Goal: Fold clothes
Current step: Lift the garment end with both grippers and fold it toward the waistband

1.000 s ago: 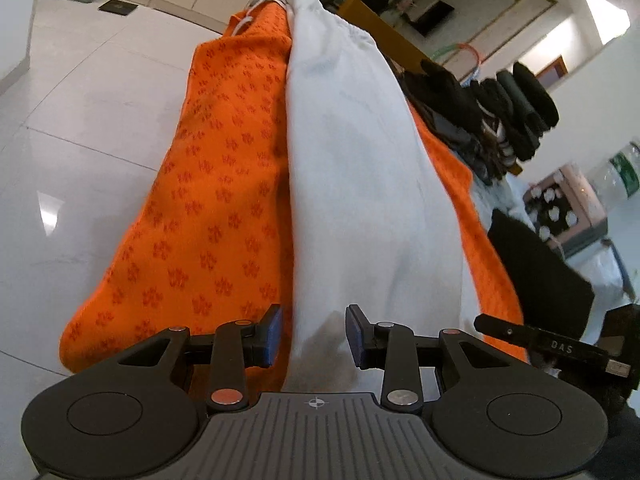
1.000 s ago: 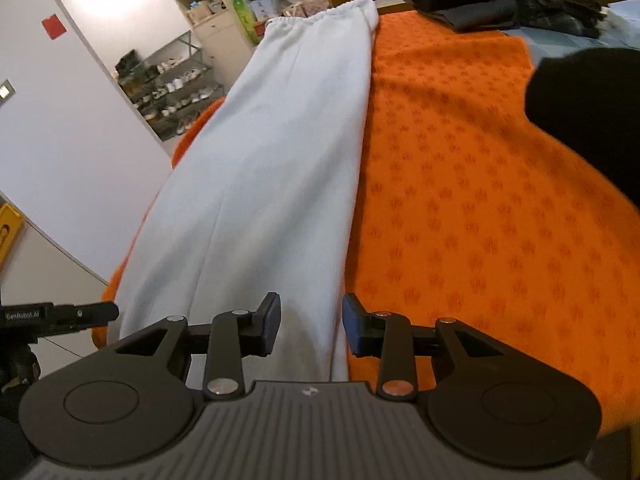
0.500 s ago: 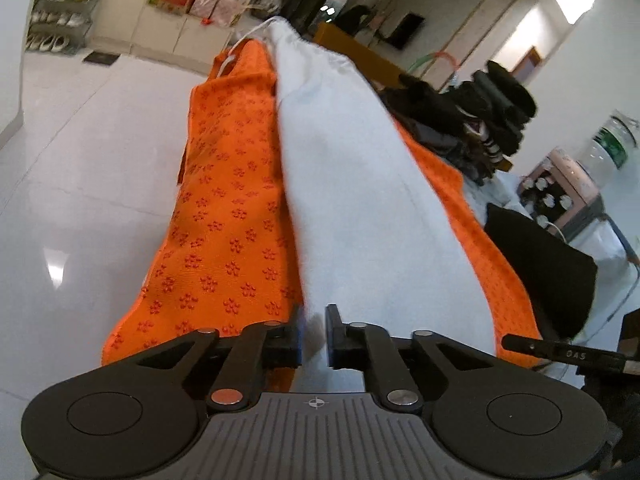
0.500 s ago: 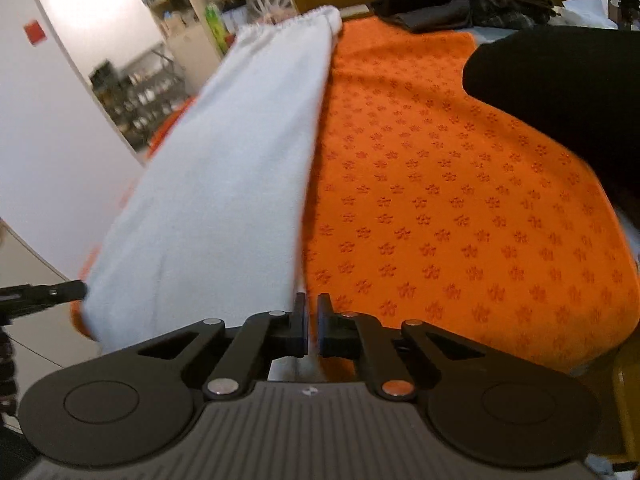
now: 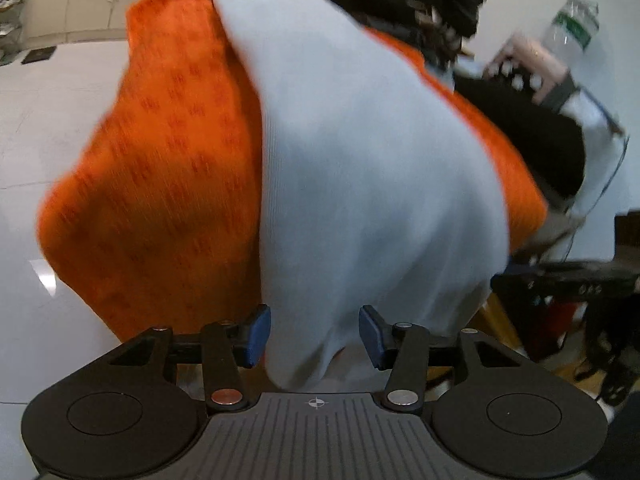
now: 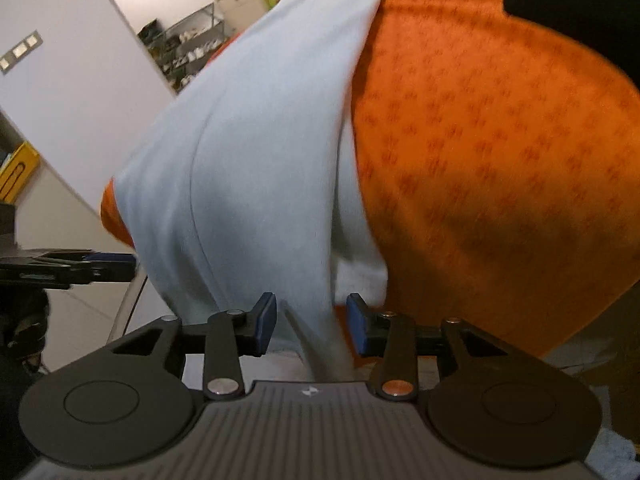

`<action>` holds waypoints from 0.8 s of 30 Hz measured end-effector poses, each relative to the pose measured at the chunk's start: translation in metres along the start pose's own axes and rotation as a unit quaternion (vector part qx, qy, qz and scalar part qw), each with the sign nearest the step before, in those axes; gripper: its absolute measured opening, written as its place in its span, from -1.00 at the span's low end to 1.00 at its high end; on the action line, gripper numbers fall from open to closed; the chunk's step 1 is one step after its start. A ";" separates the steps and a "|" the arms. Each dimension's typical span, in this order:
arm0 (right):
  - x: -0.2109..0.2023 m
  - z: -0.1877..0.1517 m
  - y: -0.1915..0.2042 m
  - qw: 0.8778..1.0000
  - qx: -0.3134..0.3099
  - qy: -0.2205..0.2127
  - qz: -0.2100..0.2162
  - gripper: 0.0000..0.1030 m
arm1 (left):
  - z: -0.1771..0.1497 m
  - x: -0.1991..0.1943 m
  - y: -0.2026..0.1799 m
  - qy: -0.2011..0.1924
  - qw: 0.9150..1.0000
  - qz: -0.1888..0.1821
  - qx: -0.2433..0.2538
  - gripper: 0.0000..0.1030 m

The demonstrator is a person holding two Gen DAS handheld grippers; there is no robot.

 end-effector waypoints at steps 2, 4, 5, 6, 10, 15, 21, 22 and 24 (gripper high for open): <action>0.011 -0.006 -0.002 1.000 -0.002 0.013 0.017 -0.14 | -0.001 0.009 0.000 0.007 1.000 0.002 0.001 0.00; 0.018 -0.008 -0.002 0.999 -0.009 0.022 0.031 -0.16 | -0.003 0.017 0.001 0.013 1.000 0.004 0.003 0.06; 0.020 -0.008 -0.004 0.999 -0.009 0.022 0.037 -0.16 | -0.004 0.022 0.001 0.016 1.000 0.005 0.004 0.12; 0.020 -0.007 -0.005 0.999 -0.009 0.021 0.042 -0.24 | -0.004 0.026 0.001 0.020 1.000 0.006 0.004 0.23; 0.014 -0.008 -0.008 0.997 -0.001 0.022 0.070 -0.86 | -0.007 0.038 0.002 0.037 0.999 0.000 0.000 0.10; -0.014 -0.006 -0.008 0.994 0.034 0.009 0.108 -0.88 | -0.019 0.022 -0.004 0.069 0.996 -0.049 -0.012 -0.82; -0.052 0.000 -0.004 0.985 0.083 -0.017 0.153 -0.89 | -0.026 -0.032 -0.010 0.039 0.995 -0.080 -0.035 -0.86; -0.058 0.003 -0.002 0.982 0.090 -0.025 0.162 -0.90 | -0.023 -0.041 -0.010 0.031 0.995 -0.084 -0.040 -0.87; -0.068 0.021 -0.001 0.978 0.097 -0.047 0.176 -0.90 | -0.011 -0.060 -0.013 0.014 0.995 -0.090 -0.039 -0.87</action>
Point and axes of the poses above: each gripper's, at about its wrist camera, not at the fingertips, and x roughly the way its jaws point, y to its left, z to its top, the point moved 3 cm from there along x, roughly the way its jaws point, and after that the axes turned 8 degrees about -x, right-handed, at the moved point
